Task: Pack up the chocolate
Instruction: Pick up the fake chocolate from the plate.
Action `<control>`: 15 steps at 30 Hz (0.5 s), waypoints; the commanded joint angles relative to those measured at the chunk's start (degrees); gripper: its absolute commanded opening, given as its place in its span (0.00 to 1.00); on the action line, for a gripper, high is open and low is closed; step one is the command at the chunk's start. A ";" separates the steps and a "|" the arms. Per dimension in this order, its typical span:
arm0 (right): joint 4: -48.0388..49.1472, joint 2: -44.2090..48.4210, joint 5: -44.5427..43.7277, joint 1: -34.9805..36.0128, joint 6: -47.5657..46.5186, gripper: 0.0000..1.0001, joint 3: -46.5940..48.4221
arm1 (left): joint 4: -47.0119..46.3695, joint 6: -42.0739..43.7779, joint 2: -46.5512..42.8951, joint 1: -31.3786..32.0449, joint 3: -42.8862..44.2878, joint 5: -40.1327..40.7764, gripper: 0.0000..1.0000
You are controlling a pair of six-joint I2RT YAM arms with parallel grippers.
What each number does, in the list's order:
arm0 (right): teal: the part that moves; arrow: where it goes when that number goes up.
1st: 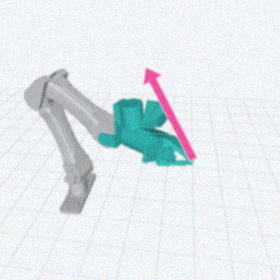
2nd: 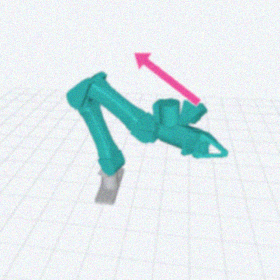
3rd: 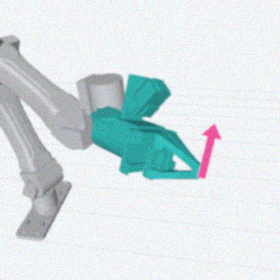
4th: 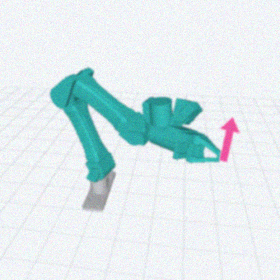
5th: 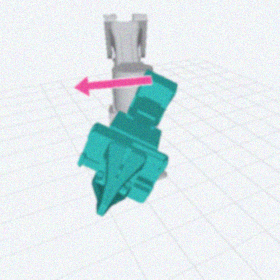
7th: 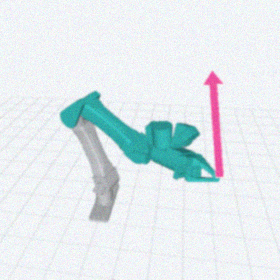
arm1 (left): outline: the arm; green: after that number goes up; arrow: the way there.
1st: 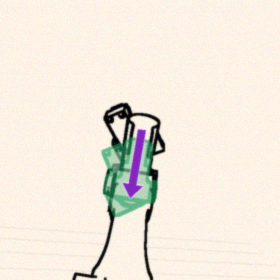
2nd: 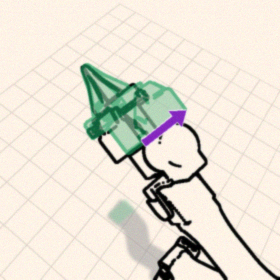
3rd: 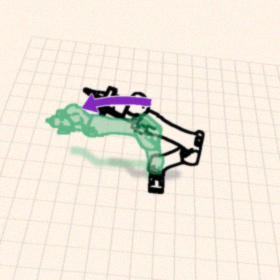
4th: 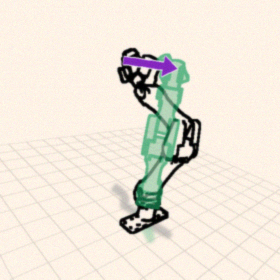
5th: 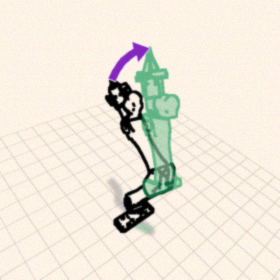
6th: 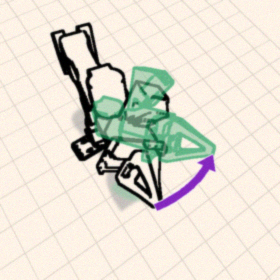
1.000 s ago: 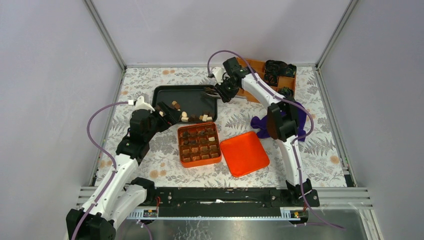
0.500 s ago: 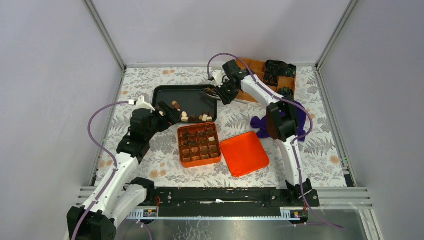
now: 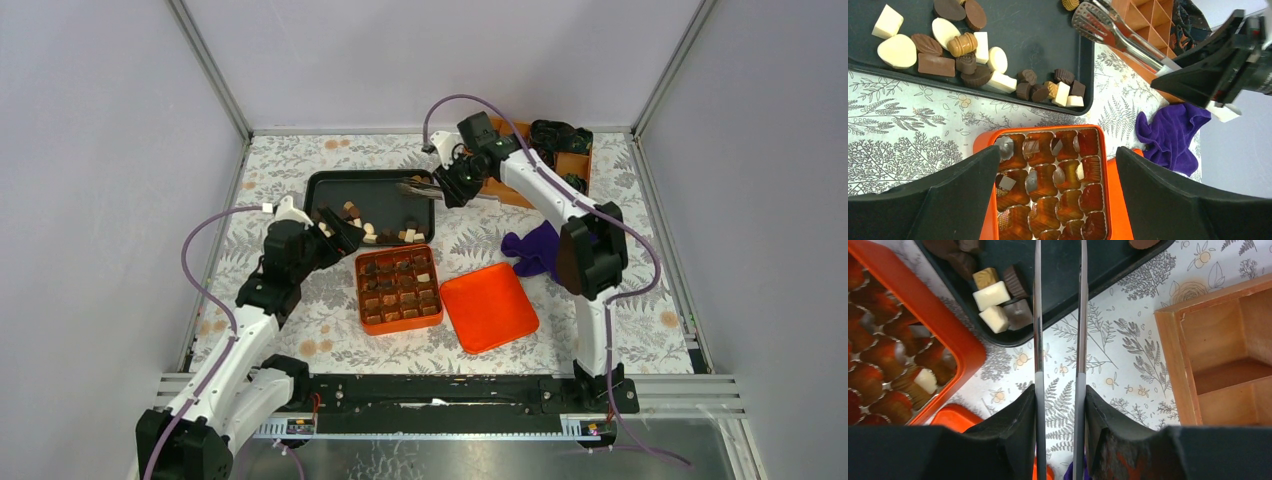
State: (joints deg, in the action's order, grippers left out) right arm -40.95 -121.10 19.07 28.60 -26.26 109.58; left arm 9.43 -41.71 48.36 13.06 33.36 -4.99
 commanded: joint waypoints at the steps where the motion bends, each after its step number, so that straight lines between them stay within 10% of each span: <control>1: 2.80 6.77 5.40 0.12 1.76 0.11 -2.95 | -2.58 0.14 -0.21 -0.44 -1.25 -0.85 0.93; 15: 2.50 23.13 16.15 0.09 -0.31 0.11 -18.44 | -3.42 -0.29 2.05 -0.41 -3.75 -2.39 0.91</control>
State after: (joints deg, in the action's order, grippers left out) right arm -39.55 -106.32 29.15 28.60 -25.28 93.17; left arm 9.39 -41.76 49.34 13.06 30.57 -5.87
